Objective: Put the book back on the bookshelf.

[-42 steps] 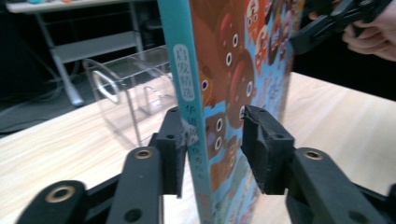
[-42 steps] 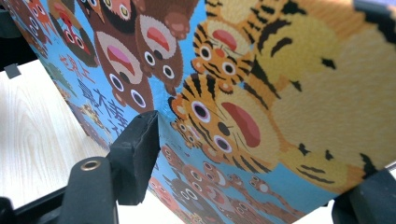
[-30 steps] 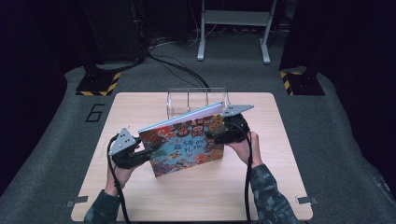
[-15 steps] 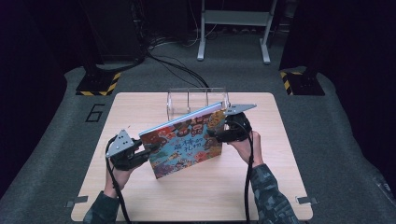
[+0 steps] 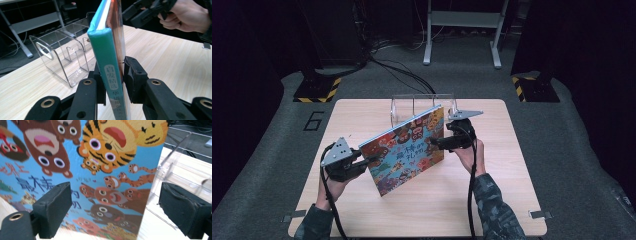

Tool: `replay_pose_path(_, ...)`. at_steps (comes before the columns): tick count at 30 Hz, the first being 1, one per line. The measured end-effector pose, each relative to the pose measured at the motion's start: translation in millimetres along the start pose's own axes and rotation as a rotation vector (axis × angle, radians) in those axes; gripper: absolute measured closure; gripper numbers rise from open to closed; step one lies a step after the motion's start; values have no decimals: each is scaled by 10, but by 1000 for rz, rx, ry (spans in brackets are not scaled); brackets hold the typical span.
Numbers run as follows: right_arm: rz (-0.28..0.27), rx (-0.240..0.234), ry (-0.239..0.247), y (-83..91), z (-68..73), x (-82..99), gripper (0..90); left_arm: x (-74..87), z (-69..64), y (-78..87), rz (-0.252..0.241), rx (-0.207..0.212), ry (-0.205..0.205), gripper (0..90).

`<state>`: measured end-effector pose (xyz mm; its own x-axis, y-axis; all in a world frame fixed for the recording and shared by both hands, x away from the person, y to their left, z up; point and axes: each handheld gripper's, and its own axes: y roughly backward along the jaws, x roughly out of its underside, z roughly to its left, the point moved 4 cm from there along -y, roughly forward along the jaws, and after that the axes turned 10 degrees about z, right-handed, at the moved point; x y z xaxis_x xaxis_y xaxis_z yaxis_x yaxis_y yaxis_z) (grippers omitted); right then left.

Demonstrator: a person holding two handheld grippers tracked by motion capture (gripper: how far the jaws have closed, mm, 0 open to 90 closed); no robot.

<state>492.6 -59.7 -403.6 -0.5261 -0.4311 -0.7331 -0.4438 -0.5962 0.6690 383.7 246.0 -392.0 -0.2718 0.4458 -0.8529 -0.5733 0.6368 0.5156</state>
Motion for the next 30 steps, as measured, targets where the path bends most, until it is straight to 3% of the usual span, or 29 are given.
replay_pose_path(2,-12,-11,-19,-28,7,-17,107,5,-14,1,-8,9,-7,729)
replay_pose_path(6,-23,-16,-4,-63,38,-54,129,5,-81,8,-18,19,-39,734)
replay_pose_path(10,-26,11,1,-62,59,-69,136,7,-78,-5,-28,16,-34,731)
replay_pose_path(14,-16,26,10,-74,61,-68,148,-8,-91,-76,36,44,-19,699)
replay_pose_path(16,-17,21,1,-78,59,-67,152,-31,-94,-103,55,65,20,698)
replay_pose_path(20,-18,14,1,-73,47,-67,160,-79,-71,-147,46,101,56,680)
replay_pose_path(25,-17,13,-25,-66,49,-68,166,-140,-64,-180,105,111,46,673)
replay_pose_path(30,10,22,-28,-47,65,-77,171,-232,-90,-241,112,144,35,636)
